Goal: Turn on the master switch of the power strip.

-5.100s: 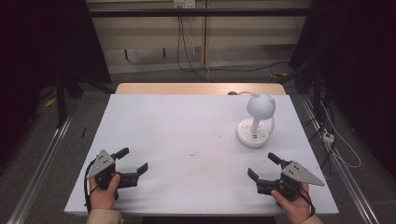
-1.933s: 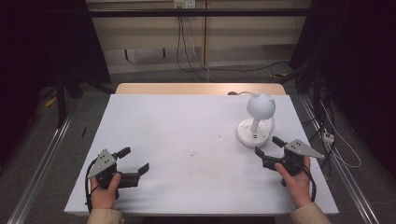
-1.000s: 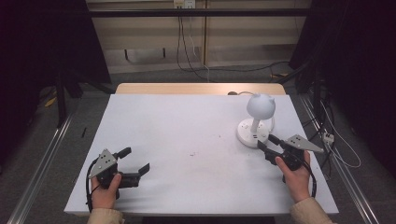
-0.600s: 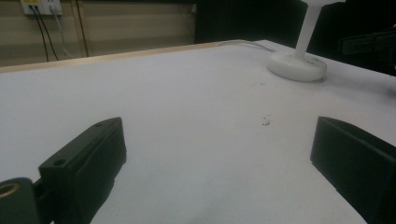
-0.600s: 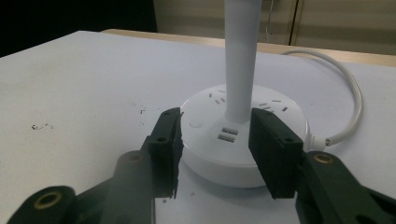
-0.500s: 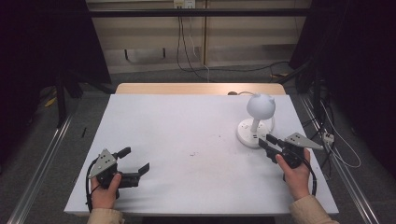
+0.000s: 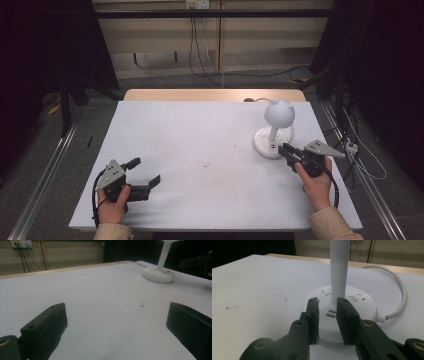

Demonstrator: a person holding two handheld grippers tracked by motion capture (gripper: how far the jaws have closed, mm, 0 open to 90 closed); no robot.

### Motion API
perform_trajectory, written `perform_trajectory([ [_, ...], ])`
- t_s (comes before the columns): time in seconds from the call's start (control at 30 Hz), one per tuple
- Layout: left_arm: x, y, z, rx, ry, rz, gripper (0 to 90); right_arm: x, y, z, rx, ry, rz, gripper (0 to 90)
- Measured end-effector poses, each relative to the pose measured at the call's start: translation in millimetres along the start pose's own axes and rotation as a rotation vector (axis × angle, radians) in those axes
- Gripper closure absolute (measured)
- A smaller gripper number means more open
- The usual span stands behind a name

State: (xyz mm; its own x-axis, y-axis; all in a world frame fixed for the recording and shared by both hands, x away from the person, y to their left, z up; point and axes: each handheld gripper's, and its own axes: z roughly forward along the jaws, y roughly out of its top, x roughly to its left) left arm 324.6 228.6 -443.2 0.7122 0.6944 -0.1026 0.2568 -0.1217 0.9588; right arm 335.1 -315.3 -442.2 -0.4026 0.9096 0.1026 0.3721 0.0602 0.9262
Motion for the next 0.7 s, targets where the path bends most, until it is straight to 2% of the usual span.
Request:
perform_trajectory([
  [0.7,-0.5,-0.3,0.6,0.003,-0.005,0.003,3.0,-4.3,1.5,4.2,0.01,-0.012,0.015,78.6],
])
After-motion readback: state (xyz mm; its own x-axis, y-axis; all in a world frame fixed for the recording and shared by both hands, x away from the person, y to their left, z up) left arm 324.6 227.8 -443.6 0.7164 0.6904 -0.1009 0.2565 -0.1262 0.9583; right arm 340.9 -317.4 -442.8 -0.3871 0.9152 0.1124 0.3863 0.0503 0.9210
